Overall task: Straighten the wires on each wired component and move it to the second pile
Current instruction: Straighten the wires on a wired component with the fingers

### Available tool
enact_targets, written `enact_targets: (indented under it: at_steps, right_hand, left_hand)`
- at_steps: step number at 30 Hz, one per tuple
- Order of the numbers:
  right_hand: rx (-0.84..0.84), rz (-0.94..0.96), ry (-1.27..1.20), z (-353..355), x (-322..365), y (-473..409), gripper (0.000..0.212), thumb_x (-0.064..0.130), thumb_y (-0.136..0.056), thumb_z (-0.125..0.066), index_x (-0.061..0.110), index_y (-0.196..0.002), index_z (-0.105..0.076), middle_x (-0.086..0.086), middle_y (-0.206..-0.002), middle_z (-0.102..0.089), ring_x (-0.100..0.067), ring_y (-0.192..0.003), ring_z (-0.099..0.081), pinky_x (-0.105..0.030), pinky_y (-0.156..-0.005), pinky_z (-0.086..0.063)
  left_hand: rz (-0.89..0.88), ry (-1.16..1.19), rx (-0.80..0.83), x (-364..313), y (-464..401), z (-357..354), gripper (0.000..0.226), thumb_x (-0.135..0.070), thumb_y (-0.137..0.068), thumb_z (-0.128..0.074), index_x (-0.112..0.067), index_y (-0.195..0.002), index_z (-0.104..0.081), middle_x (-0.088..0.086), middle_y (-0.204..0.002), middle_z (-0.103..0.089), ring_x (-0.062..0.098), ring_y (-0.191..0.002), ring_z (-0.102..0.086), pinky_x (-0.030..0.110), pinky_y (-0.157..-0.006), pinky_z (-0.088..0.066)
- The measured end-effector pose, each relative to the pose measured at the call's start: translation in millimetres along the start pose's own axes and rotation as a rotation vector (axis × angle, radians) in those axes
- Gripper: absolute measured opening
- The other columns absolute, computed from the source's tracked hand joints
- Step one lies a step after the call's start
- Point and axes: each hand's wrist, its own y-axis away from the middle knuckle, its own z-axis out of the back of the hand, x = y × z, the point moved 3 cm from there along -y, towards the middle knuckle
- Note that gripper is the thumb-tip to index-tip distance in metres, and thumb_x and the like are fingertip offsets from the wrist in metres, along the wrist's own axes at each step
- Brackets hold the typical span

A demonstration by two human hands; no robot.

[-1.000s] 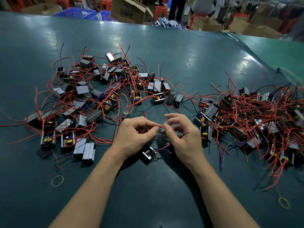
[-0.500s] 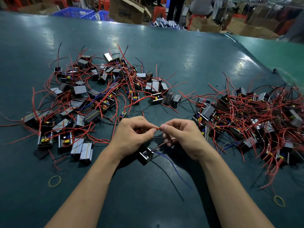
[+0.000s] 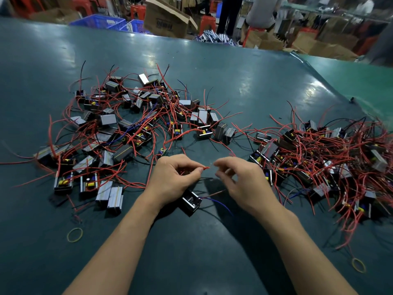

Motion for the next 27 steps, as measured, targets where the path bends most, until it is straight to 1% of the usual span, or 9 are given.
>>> enact_targets:
  at_steps: [2,7,12,15,17,19,21,23,27]
  right_hand:
    - [-0.021,0.061,0.023,1.3,-1.9,-3.3,0.027,0.007,-0.085,-0.072,0.012,-0.111,-0.071,-0.001,-0.089,-0.071,-0.024,-0.077,-0.066,-0.044,-0.074,-0.055]
    - [-0.006,0.268,0.116,0.2,0.8,-13.3,0.008,0.013,-0.086,-0.073,0.01,-0.091,-0.077,-0.005,-0.08,-0.071,-0.031,-0.065,-0.065,-0.042,-0.055,-0.053]
    - [0.087,0.302,0.103,0.5,-1.8,-17.6,0.013,0.019,-0.09,-0.066,0.009,-0.087,-0.075,-0.002,-0.072,-0.06,-0.023,-0.062,-0.057,-0.035,-0.055,-0.048]
    - [0.176,-0.129,-0.457,-3.3,-7.9,-18.5,0.019,0.009,-0.088,-0.067,0.012,-0.072,-0.075,0.003,-0.067,-0.059,-0.009,-0.061,-0.053,-0.02,-0.06,-0.039]
    - [0.203,-0.524,-0.894,-13.0,-7.7,-17.2,0.032,0.002,-0.084,-0.062,0.014,-0.055,-0.068,0.0,-0.057,-0.058,-0.01,-0.054,-0.049,-0.023,-0.056,-0.034]
    - [0.197,-0.761,-1.023,-20.3,-4.9,-18.8,0.036,0.001,-0.079,-0.056,0.014,-0.045,-0.06,-0.001,-0.05,-0.053,-0.015,-0.052,-0.044,-0.027,-0.054,-0.028]
    - [0.161,-0.881,-0.997,-23.1,-1.1,-23.2,0.037,0.001,-0.078,-0.055,0.015,-0.044,-0.058,0.0,-0.046,-0.049,-0.015,-0.047,-0.041,-0.026,-0.051,-0.028]
    - [0.115,-0.863,-0.833,-21.6,2.9,-26.3,0.031,0.005,-0.08,-0.062,0.012,-0.05,-0.061,0.003,-0.043,-0.048,-0.016,-0.048,-0.04,-0.024,-0.048,-0.031]
    - [0.009,-0.441,-0.201,-16.9,12.6,-24.8,0.023,0.029,-0.088,-0.067,0.017,-0.07,-0.075,0.007,-0.056,-0.061,-0.01,-0.058,-0.055,-0.027,-0.059,-0.042]
  left_hand:
    - [-0.001,0.007,0.02,-0.7,-0.7,-0.6,0.009,-0.001,-0.079,-0.076,-0.01,-0.08,-0.079,-0.001,-0.067,-0.067,0.003,-0.059,-0.054,0.015,-0.06,-0.039]
    - [0.005,0.053,0.036,-0.6,0.3,1.5,0.011,-0.001,-0.08,-0.075,-0.01,-0.081,-0.08,0.003,-0.069,-0.068,0.004,-0.059,-0.055,0.015,-0.059,-0.04]
    - [0.009,0.072,0.061,-1.5,-0.7,1.0,0.009,-0.002,-0.081,-0.075,-0.01,-0.082,-0.08,0.008,-0.071,-0.067,0.009,-0.061,-0.054,0.02,-0.06,-0.041]
    - [-0.018,0.105,0.056,-3.0,-0.9,0.2,0.009,-0.002,-0.081,-0.075,-0.01,-0.083,-0.08,0.009,-0.072,-0.067,0.016,-0.06,-0.055,0.022,-0.059,-0.04]
    - [-0.057,0.102,0.039,-5.0,1.1,-1.9,0.009,-0.001,-0.08,-0.075,-0.009,-0.084,-0.08,0.005,-0.071,-0.067,0.01,-0.059,-0.055,0.018,-0.059,-0.04]
    - [-0.092,0.072,0.016,-6.9,2.8,-5.0,0.011,0.0,-0.08,-0.076,-0.009,-0.083,-0.079,0.0,-0.069,-0.065,0.004,-0.058,-0.054,0.013,-0.058,-0.039]
    - [-0.105,0.038,-0.02,-7.2,3.1,-5.7,0.012,0.001,-0.08,-0.076,-0.01,-0.083,-0.079,-0.002,-0.068,-0.064,0.003,-0.058,-0.053,0.013,-0.058,-0.039]
    - [-0.112,0.003,-0.057,-5.8,2.2,-3.5,0.012,0.0,-0.08,-0.076,-0.01,-0.084,-0.08,-0.003,-0.068,-0.063,0.002,-0.058,-0.052,0.012,-0.058,-0.038]
    - [-0.082,-0.046,-0.099,-1.7,0.1,1.7,0.01,-0.003,-0.081,-0.075,-0.011,-0.085,-0.08,-0.002,-0.068,-0.064,0.006,-0.06,-0.056,0.014,-0.059,-0.041]
